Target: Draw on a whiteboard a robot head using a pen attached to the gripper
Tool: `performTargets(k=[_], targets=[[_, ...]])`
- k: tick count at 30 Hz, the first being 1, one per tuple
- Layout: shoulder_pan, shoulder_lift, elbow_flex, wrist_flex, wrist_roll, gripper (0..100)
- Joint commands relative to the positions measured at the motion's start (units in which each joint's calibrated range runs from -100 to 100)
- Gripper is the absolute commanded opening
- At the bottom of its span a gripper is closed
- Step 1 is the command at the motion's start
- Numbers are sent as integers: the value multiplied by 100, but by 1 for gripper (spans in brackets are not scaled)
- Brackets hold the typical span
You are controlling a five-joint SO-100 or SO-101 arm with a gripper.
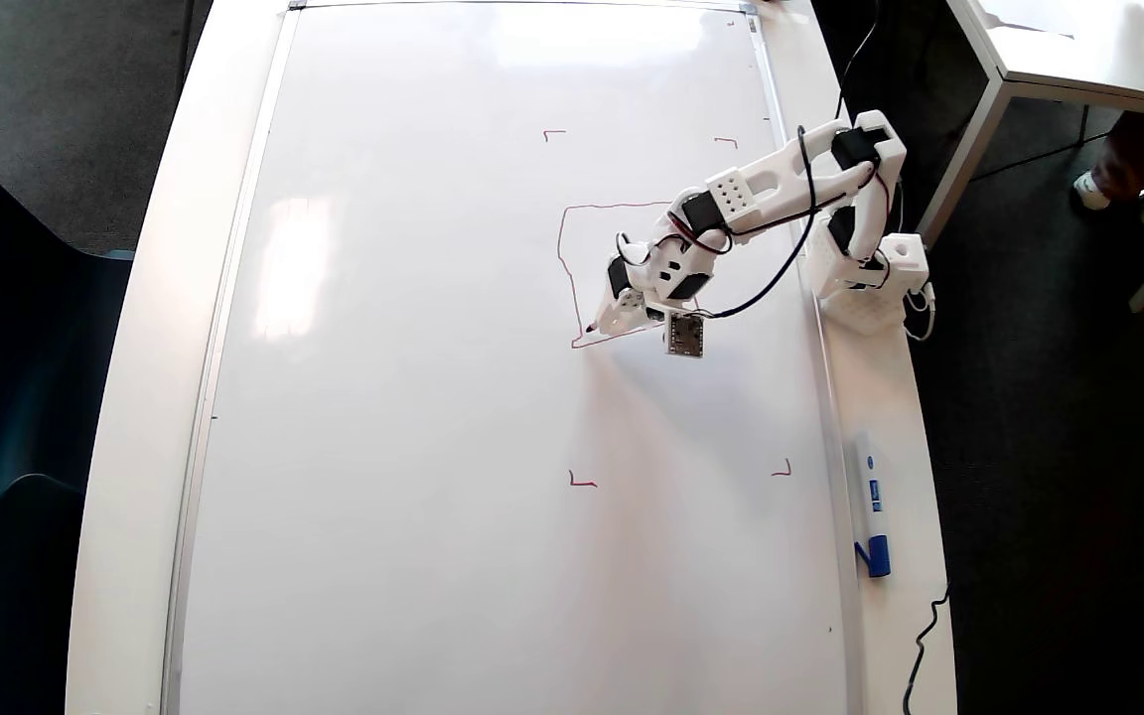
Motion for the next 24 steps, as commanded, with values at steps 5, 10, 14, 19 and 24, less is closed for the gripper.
performTargets(k=[5,10,14,19,24], targets=[[161,-1127,1083,69,-27,1],[169,-1178,1274,0,-33,1],[169,-1161,1246,-17,-33,1],[169,-901,1165,-339,-33,1],[110,-666,874,-348,-33,1]])
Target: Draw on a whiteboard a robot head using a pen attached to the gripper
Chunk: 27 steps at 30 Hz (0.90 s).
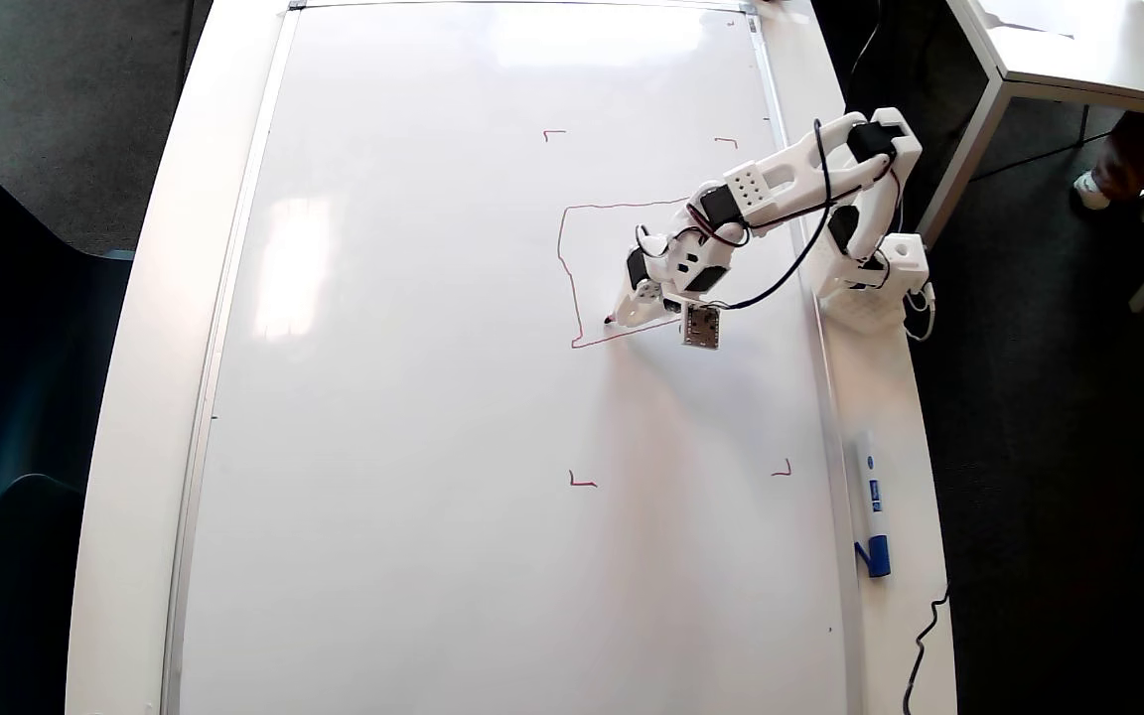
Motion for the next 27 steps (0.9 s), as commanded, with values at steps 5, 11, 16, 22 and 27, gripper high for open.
performTargets(k=[5,11,16,22,27], targets=[[-18,154,-223,-52,-17,1],[-26,213,-223,-43,-17,1],[-26,154,-23,-8,-17,1],[-26,-391,549,-8,-17,1],[-33,-810,1021,-8,-17,1]])
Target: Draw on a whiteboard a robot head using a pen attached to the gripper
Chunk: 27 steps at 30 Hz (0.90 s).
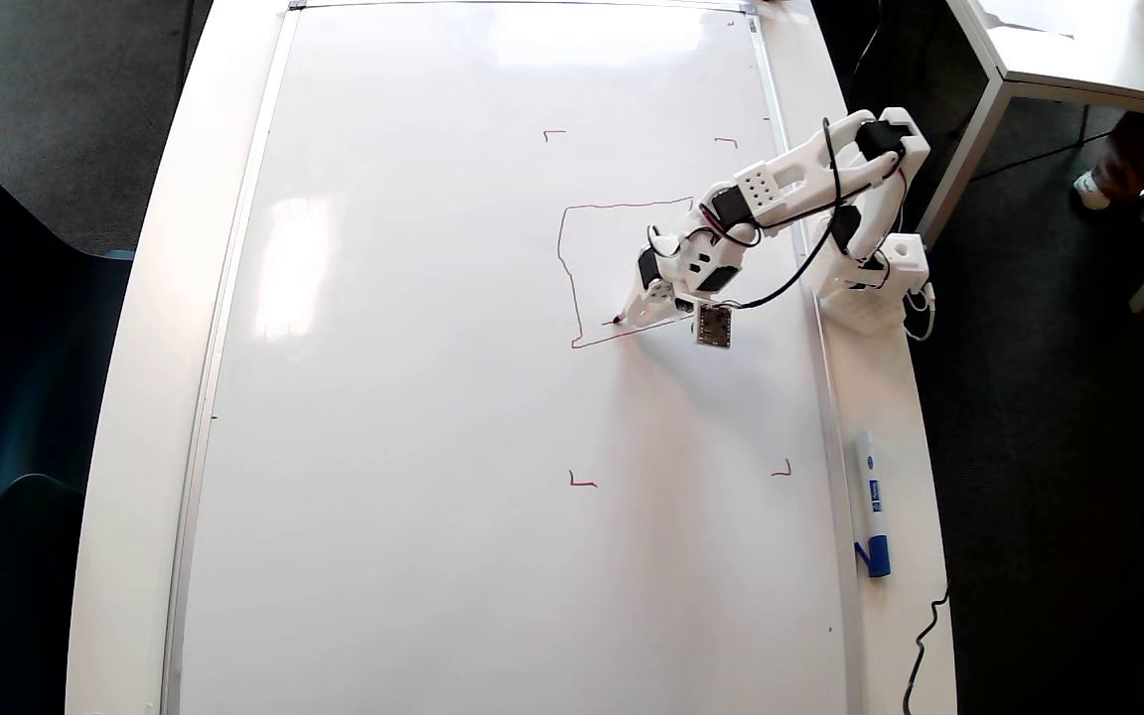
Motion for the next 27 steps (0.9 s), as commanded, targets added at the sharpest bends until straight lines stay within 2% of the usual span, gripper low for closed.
performTargets(k=[1,14,27], targets=[[-33,-437,308,51,-17,1],[40,-898,771,59,-6,1],[703,-906,789,59,42,1]])
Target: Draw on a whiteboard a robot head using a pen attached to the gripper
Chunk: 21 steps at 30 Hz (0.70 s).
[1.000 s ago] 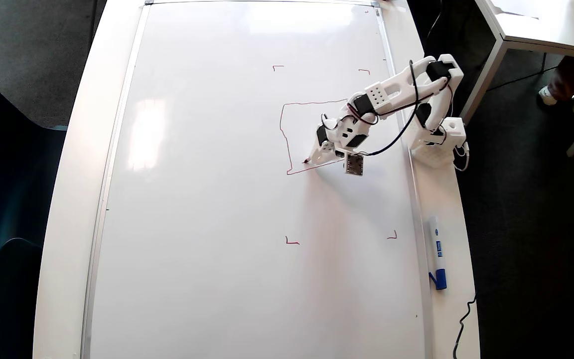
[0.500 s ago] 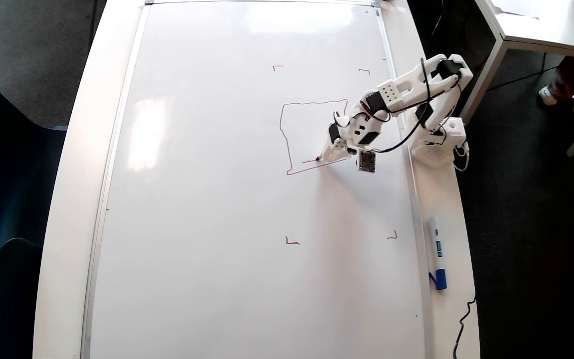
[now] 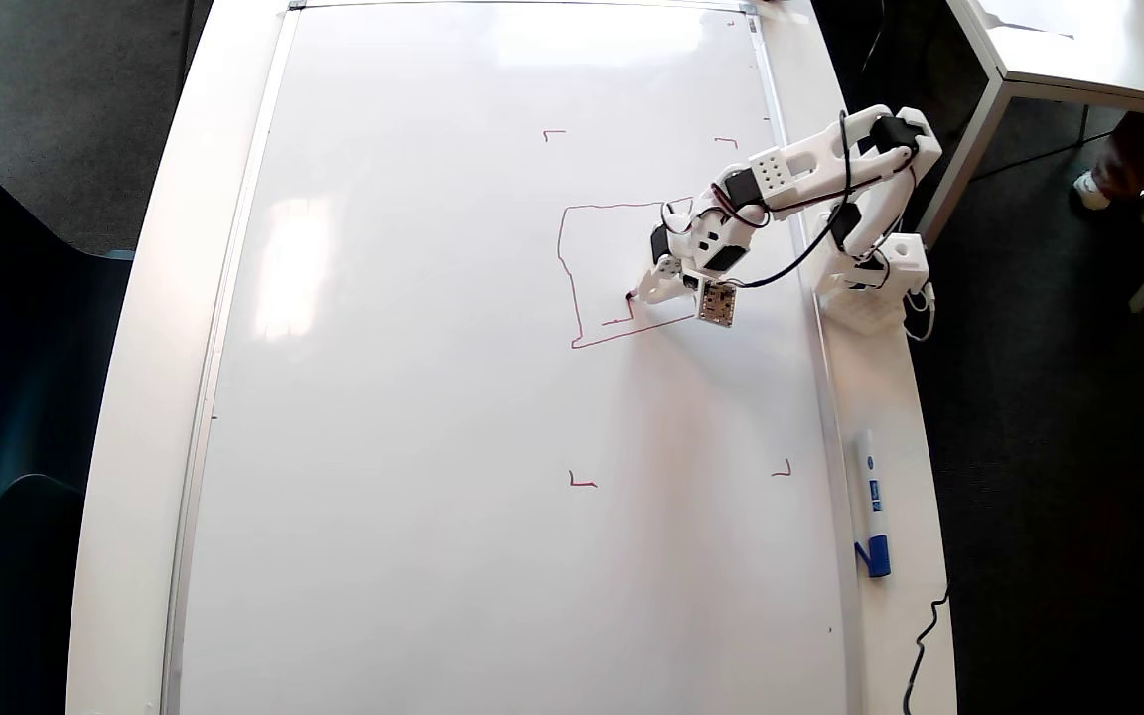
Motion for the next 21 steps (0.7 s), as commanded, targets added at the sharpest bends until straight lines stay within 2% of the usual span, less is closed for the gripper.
performTargets(k=[1,13,21], targets=[[213,-178,13,34,32,1],[213,-94,-133,-27,32,1],[190,745,-1004,17,32,1]])
